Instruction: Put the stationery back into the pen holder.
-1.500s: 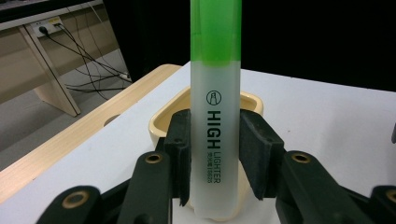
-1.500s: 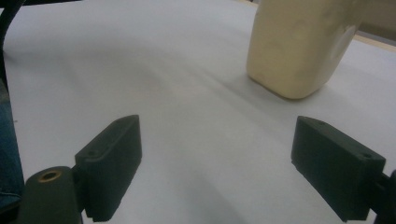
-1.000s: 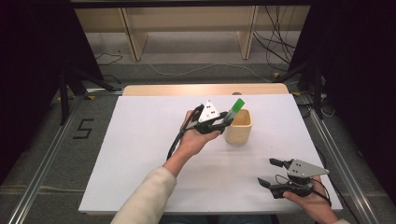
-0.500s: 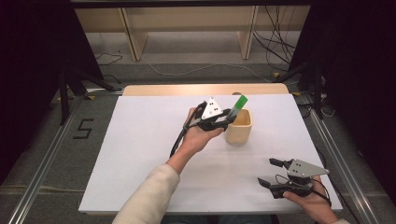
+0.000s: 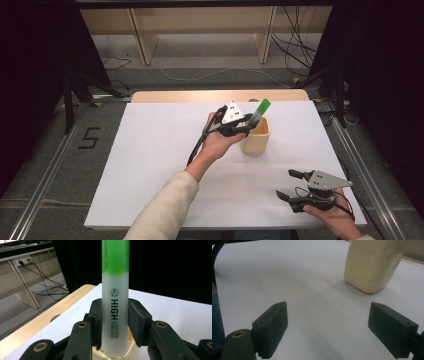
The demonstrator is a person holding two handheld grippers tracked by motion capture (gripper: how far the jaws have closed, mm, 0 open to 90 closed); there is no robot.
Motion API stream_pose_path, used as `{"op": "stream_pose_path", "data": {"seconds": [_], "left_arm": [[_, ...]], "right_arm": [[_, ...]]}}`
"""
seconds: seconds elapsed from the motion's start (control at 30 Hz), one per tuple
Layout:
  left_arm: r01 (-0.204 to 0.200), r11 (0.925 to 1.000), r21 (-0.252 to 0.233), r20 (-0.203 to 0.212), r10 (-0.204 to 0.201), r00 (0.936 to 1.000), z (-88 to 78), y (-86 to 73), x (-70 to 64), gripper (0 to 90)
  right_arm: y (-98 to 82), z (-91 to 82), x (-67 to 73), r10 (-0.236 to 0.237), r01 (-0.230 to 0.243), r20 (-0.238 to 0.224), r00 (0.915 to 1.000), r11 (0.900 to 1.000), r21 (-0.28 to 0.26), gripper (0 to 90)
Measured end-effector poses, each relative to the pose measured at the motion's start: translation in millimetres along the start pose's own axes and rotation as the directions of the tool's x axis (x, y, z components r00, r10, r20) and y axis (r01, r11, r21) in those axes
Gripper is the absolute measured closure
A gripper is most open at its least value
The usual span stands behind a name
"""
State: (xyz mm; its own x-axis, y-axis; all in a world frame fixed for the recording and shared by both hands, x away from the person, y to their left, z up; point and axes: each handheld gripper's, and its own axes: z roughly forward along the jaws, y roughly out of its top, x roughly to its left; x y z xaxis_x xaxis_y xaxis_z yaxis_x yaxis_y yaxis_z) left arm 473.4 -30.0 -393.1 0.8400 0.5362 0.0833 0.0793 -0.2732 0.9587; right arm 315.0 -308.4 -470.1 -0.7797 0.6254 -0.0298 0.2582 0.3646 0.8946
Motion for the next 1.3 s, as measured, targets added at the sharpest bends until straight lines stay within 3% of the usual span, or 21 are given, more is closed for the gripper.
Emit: {"op": "stream_pose_path", "data": {"seconds": [0.57, 1.3], "left_arm": [[0.003, 1.0000, 0.000, 0.014, -0.003, 0.9999, 17.3, 2.2, -3.6, 66.0], [-0.001, 0.9997, 0.023, 0.023, 0.001, 0.9997, 27.7, -1.3, -7.4, 65.9]], "right_arm": [[-0.3, 0.4, -0.3, 0.001, -0.001, -0.005, 1.0000, 1.000, -0.007, 16.9], [-0.3, 0.1, 0.3, 0.002, -0.002, -0.004, 1.0000, 1.000, -0.004, 16.9]]}}
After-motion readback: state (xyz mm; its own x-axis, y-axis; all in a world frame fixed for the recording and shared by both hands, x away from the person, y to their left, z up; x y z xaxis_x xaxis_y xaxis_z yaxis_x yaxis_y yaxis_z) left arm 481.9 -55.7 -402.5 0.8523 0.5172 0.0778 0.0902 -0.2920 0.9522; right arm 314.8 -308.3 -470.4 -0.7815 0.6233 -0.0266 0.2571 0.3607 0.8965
